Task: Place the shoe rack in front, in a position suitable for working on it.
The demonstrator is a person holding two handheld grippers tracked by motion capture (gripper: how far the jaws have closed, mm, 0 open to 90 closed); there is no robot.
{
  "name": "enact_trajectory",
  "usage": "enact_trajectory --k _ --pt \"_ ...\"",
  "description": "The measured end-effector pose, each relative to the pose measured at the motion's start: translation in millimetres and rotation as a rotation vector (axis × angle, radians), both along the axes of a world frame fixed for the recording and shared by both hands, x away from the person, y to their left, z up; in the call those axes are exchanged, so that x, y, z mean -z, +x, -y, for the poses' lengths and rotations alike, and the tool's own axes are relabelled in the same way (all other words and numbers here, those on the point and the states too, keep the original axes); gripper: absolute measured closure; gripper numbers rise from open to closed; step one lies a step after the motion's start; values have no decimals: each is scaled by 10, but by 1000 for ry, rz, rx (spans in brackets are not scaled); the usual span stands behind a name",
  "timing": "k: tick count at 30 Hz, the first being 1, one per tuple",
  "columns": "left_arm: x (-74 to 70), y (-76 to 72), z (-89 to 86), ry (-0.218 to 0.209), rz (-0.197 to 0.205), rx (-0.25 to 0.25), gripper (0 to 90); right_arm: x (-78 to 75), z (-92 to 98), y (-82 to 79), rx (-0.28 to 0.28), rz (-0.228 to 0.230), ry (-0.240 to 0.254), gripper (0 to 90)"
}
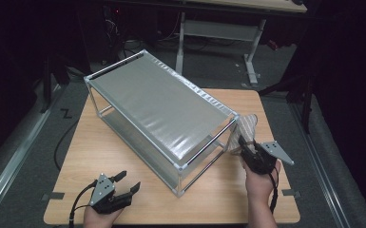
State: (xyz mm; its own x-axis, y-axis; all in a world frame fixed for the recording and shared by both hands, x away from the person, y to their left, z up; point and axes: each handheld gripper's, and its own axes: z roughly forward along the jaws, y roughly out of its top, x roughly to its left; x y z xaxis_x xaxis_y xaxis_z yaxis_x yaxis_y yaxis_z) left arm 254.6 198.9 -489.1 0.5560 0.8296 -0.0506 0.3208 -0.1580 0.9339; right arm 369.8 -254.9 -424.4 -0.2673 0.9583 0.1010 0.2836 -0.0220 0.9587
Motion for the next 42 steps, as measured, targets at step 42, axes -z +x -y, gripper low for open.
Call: enact_trajectory --k 42 --pt "-22 125 190 -9 5 88 338 321 72 -82 -56 -152 -32 647"
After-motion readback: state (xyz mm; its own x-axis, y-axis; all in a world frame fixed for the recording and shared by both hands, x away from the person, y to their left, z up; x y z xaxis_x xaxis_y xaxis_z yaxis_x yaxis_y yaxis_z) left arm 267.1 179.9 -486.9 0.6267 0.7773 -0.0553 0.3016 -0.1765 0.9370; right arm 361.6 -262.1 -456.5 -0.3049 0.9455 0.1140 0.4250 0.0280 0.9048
